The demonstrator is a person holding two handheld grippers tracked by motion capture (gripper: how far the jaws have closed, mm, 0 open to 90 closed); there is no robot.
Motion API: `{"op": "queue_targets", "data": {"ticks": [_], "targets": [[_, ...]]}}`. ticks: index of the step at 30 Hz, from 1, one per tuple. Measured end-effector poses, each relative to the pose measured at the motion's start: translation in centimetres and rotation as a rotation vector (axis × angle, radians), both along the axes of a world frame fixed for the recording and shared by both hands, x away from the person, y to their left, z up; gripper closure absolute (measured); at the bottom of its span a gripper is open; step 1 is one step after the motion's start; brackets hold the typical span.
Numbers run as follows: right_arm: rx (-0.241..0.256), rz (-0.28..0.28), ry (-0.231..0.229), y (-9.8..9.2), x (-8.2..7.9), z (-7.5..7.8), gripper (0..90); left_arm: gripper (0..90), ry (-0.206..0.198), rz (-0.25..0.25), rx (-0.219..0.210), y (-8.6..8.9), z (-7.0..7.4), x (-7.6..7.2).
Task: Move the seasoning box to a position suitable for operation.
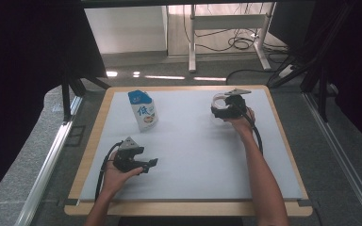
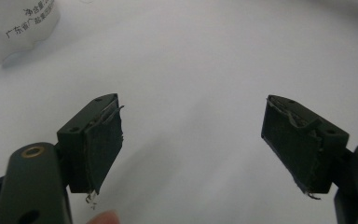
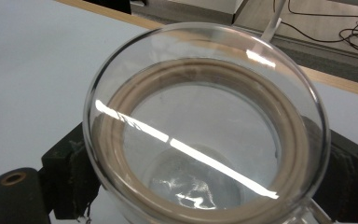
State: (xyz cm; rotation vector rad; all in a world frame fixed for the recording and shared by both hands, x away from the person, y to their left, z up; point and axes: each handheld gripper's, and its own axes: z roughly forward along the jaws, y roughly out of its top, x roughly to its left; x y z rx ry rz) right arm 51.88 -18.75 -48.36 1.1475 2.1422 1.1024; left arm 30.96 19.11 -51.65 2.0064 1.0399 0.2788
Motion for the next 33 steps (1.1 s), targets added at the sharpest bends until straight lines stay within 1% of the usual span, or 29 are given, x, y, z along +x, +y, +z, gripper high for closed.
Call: {"op": "queue_targets", "data": {"ticks": [4,7,9,14,15,16,18,21,22,23,26,29,30,31,32,33], "targets": [[0.009,0.011,0.003,-0.2,-0.3,0.1,11.4,20.1,0.000,0.000,0.000,0.0,0.0,0.0],[-0.004,0.021,-0.010,-0.2,-0.6,0.1,11.5,20.1,0.002,0.002,0.001,0.0,-0.1,0.1],[-0.007,0.024,-0.009,-0.2,-0.6,0.2,11.5,20.1,0.004,0.003,0.000,0.0,-0.1,0.0],[-0.007,0.046,-0.028,-0.3,-1.7,0.7,11.5,20.1,0.006,0.003,-0.002,-0.1,-0.2,0.1],[-0.007,0.046,-0.028,-0.3,-1.7,0.7,11.5,20.1,0.006,0.003,-0.002,-0.1,-0.2,0.1],[-0.003,0.061,-0.029,-0.3,-2.3,0.9,11.5,20.1,0.006,0.001,0.000,-0.1,-0.2,0.1],[-0.005,0.070,-0.033,-0.3,-3.0,1.1,11.5,20.1,0.008,0.001,0.001,-0.1,-0.3,0.1],[-0.009,0.100,-0.031,-0.3,-4.1,1.4,11.5,20.1,0.008,-0.002,0.001,-0.2,-0.3,0.1],[-0.009,0.100,-0.031,-0.3,-4.1,1.4,11.5,20.1,0.008,-0.002,0.001,-0.2,-0.3,0.1],[-0.014,0.123,-0.034,-0.3,-5.0,1.6,11.5,20.1,0.009,-0.002,0.001,-0.2,-0.3,0.2],[0.000,0.142,-0.022,-0.4,-6.3,1.9,11.5,20.1,0.010,-0.004,0.001,-0.2,-0.3,0.2],[-0.006,0.163,-0.031,-0.5,-7.6,1.9,11.5,20.1,0.013,-0.002,0.003,-0.3,-0.4,0.2],[-0.006,0.163,-0.031,-0.5,-7.6,1.9,11.5,20.1,0.013,-0.002,0.003,-0.3,-0.4,0.2],[-0.003,0.170,-0.029,-0.6,-8.0,2.0,11.5,20.1,0.015,-0.002,0.003,-0.3,-0.5,0.2],[0.003,0.194,-0.028,-0.7,-8.7,2.0,11.5,20.1,0.017,-0.004,0.003,-0.3,-0.5,0.2],[0.003,0.194,-0.028,-0.7,-8.7,2.0,11.5,20.1,0.017,-0.004,0.003,-0.3,-0.5,0.2]]}}
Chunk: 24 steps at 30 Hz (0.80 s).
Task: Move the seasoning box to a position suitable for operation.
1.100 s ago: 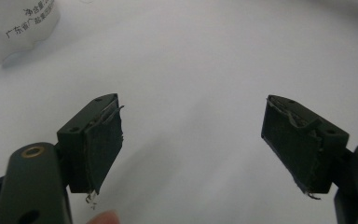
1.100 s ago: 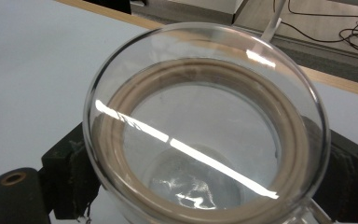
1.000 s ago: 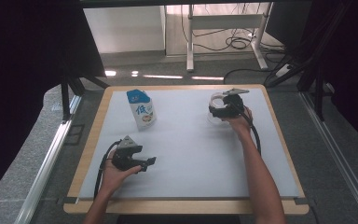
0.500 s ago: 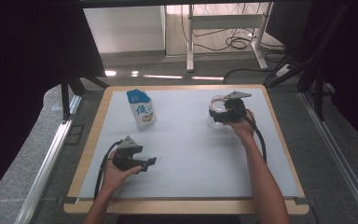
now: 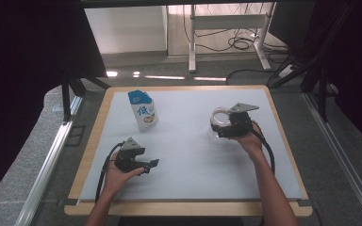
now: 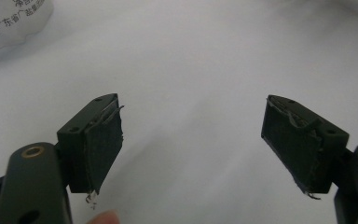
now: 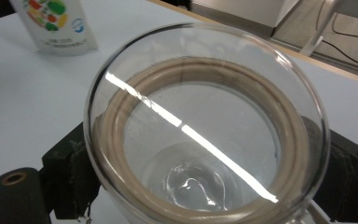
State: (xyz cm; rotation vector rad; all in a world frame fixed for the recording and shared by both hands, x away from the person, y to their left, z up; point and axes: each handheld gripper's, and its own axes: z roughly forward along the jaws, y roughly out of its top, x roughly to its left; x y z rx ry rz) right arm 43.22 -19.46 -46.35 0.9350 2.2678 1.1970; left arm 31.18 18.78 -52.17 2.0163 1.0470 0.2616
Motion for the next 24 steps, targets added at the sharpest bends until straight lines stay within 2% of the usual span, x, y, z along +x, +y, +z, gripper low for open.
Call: {"op": "queue_targets", "data": {"ticks": [3,11,16,24], "targets": [[-0.008,0.031,0.004,0.0,-1.2,0.0,11.5,20.1,0.000,0.001,0.000,0.0,0.0,0.0],[-0.026,0.064,0.028,0.0,-2.4,-0.9,11.5,20.1,0.003,0.003,0.003,0.0,-0.1,0.0],[-0.060,0.087,0.048,0.3,-2.6,-1.7,11.5,20.1,0.005,0.003,0.004,0.0,-0.2,0.0],[-0.061,0.102,0.064,0.3,-2.3,-1.7,11.0,20.1,0.002,-0.002,0.007,0.0,-0.3,0.0]]}}
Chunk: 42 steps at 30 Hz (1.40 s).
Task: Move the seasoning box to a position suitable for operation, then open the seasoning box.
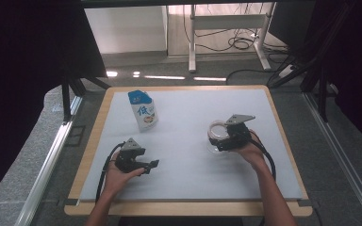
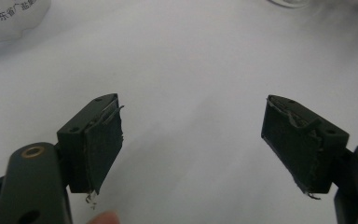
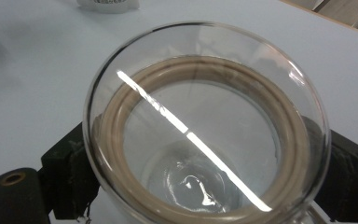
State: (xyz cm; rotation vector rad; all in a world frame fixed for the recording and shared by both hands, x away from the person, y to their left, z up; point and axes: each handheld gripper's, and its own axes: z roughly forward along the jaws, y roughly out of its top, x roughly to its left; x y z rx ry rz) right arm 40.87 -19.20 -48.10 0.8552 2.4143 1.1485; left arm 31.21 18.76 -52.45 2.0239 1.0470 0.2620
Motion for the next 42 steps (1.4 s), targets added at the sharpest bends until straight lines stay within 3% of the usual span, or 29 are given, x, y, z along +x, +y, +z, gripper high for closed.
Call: {"op": "queue_targets", "data": {"ticks": [6,8,13,15,19,21,22,25,26,27,29,30,31,34,42], "targets": [[0.027,-0.040,-0.011,-0.3,-0.4,0.5,2.5,20.1,-0.004,-0.003,-0.002,0.1,0.0,0.0],[0.059,-0.066,-0.057,-0.7,-1.0,1.6,1.2,20.1,-0.007,-0.004,-0.006,0.2,0.1,0.1],[0.124,-0.085,-0.097,-2.0,-2.4,3.4,3.3,20.1,-0.010,-0.009,-0.006,0.1,0.2,0.2],[0.163,-0.071,-0.117,-2.7,-3.0,3.7,8.1,20.1,-0.008,-0.002,-0.004,0.1,0.2,0.2],[0.228,-0.107,-0.148,-4.1,-3.7,4.0,20.4,20.1,-0.008,0.003,-0.001,0.1,0.1,0.1],[0.237,-0.142,-0.145,-4.5,-3.8,3.9,28.6,20.1,-0.009,0.005,0.000,0.1,0.1,0.1],[0.237,-0.142,-0.145,-4.5,-3.8,3.9,28.6,20.1,-0.009,0.005,0.000,0.1,0.1,0.1],[0.271,-0.165,-0.148,-5.6,-3.9,3.6,45.1,20.1,-0.013,0.006,-0.001,0.1,0.2,0.1],[0.271,-0.165,-0.148,-5.6,-3.9,3.6,45.1,20.1,-0.014,0.007,0.000,0.1,0.2,0.1],[0.273,-0.173,-0.147,-5.8,-3.9,3.6,54.2,20.2,-0.011,0.006,-0.001,0.1,0.2,0.1],[0.263,-0.198,-0.154,-5.9,-3.9,3.6,64.1,20.3,-0.002,0.002,0.000,0.1,0.1,0.2],[0.263,-0.198,-0.154,-5.9,-3.9,3.6,64.1,20.3,0.000,0.001,0.000,0.1,0.0,0.3],[0.262,-0.213,-0.152,-6.0,-4.0,3.5,75.2,20.3,0.002,-0.003,0.003,0.1,-0.1,0.3],[0.251,-0.217,-0.153,-5.9,-4.0,3.3,85.7,20.3,0.000,-0.002,0.004,0.1,-0.2,0.3],[0.186,-0.209,-0.139,-5.2,-3.7,2.6,89.8,22.4,0.004,0.015,-0.019,0.3,-0.1,0.2]]}}
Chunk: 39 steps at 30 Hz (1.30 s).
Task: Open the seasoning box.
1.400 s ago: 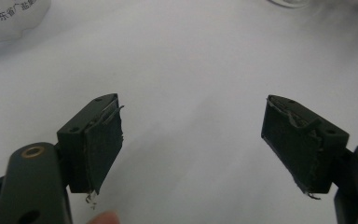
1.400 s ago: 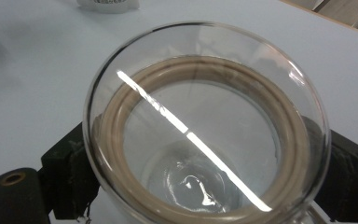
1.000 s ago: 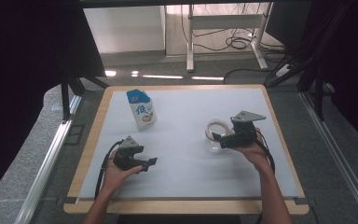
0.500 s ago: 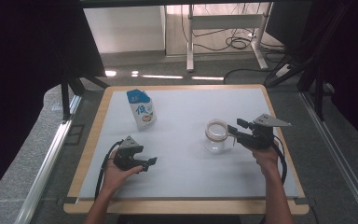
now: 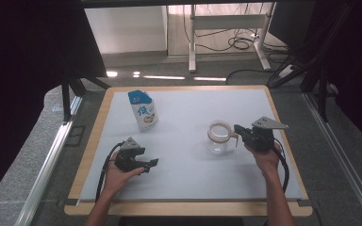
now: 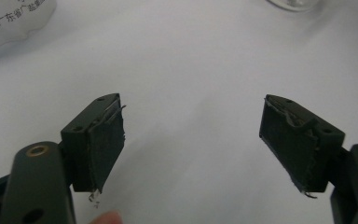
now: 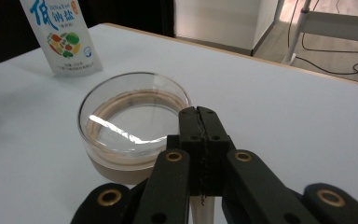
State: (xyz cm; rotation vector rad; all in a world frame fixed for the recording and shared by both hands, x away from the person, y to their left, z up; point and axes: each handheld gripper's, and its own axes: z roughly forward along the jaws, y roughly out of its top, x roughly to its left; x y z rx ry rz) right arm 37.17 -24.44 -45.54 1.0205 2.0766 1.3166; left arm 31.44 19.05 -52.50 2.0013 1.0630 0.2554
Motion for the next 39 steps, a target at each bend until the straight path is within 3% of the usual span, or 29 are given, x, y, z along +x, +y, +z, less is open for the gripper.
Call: {"op": "queue_targets", "data": {"ticks": [12,34,39], "targets": [[0.001,-0.009,-0.006,-0.02,-0.12,-0.17,89.8,23.1,-0.007,0.030,-0.008,0.60,0.12,-0.19],[0.016,-0.019,-0.008,-0.21,-0.36,-0.41,89.8,23.3,-0.002,0.035,-0.011,0.62,0.05,-0.16],[0.018,-0.020,-0.010,-0.27,-0.40,-0.46,89.8,23.9,-0.001,0.060,-0.017,0.57,-0.03,-0.12]]}}
